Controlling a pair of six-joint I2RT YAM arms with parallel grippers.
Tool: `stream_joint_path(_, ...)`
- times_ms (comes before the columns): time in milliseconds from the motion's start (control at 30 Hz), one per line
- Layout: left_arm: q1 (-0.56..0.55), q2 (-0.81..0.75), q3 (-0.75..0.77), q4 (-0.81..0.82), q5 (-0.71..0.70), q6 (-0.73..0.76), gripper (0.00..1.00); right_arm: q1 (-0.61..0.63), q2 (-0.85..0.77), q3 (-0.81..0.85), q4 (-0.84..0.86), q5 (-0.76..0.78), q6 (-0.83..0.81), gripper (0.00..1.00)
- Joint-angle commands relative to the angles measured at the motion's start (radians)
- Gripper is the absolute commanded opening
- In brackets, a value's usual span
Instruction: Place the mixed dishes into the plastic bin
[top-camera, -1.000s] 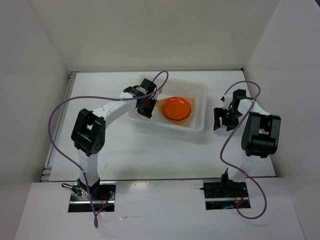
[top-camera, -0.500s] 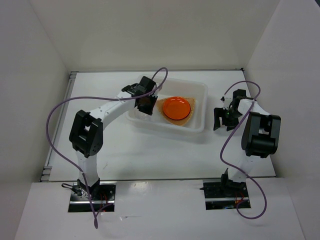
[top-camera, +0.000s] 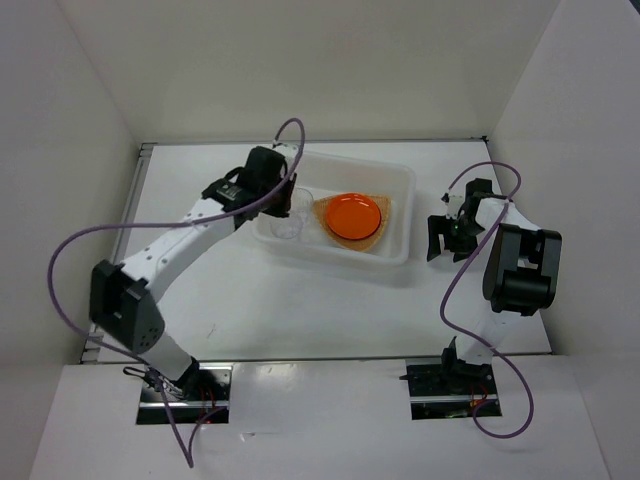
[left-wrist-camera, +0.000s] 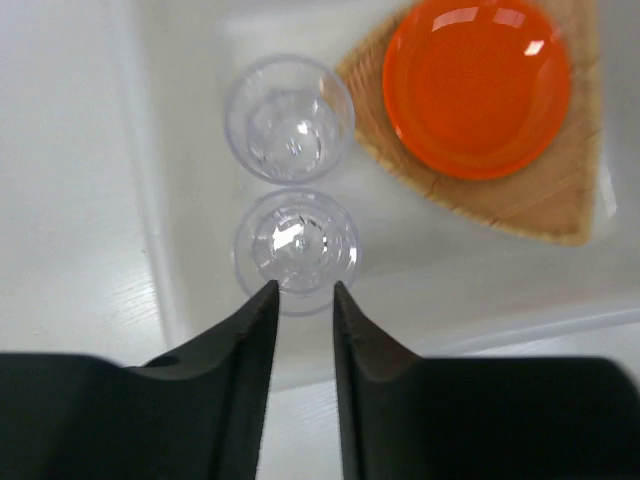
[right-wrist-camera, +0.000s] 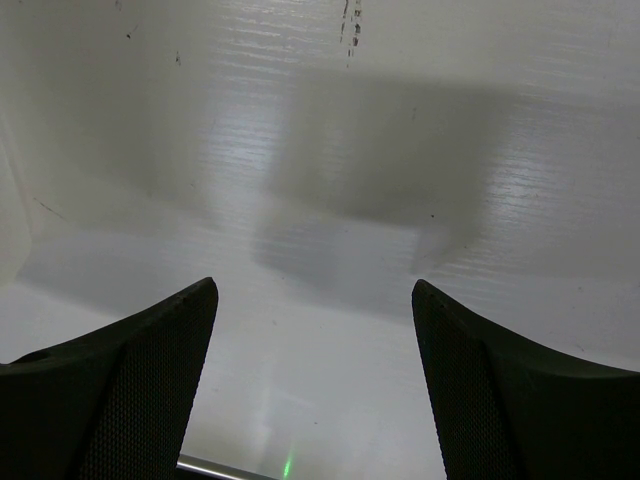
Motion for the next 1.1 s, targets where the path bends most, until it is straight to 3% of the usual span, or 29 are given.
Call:
stream_joint_path(0, 0.001, -0.273, -0.062, 0.169, -0.1, -0.027, 0.37, -0.006, -0.023, 0.024, 0.001, 0.001, 0.002, 0.83)
stream_joint_path(100, 0.001, -0.433, -0.174, 0.258, -0.138, -0.027, 0.49, -0.006, -0.062, 0.024, 0.001, -0.008, 0.002, 0.83)
stream_joint_path(167, 0.001, -0.48, -0.225, 0.284, -0.174, -0.036, 0.66, -0.006, -0.087, 0.024, 0.001, -0.008, 0.002, 0.83)
stream_joint_path(233, 0.001, -0.515, -0.237, 0.285, -0.23, -0.048, 0.73, -0.006, -0.13, 0.015, 0.013, -0.008, 0.002, 0.83)
stream_joint_path(267, 0.001, -0.527, -0.237, 0.285, -0.255, -0.063, 0.93, -0.006, -0.144, 0.015, 0.024, 0.004, 0.002, 0.83)
stream_joint_path(333, 0.001, -0.538, -0.257, 0.285, -0.338, -0.064, 0.99, -0.006, -0.173, 0.015, 0.024, 0.027, 0.011, 0.83)
stream_joint_path(433, 0.001, -0.57, -0.279, 0.285, -0.405, -0.087, 1.0, -0.006, -0.224, 0.006, 0.045, 0.046, 0.012, 0.83)
stream_joint_path(767, 0.001, -0.704, -0.408, 0.397, -0.41, -0.056, 1.0, -0.006, -0.38, -0.016, 0.085, 0.076, 0.03, 0.85)
stream_joint_path(967, 0.001, -0.603, -0.389, 0.375, -0.41, -0.056, 1.0, -0.006, -0.415, -0.016, 0.085, 0.058, 0.03, 0.85)
stream_joint_path(1067, 0.001, -0.532, -0.36, 0.332, -0.41, -0.074, 1.0, -0.006, -0.55, -0.016, 0.114, 0.044, 0.021, 0.85)
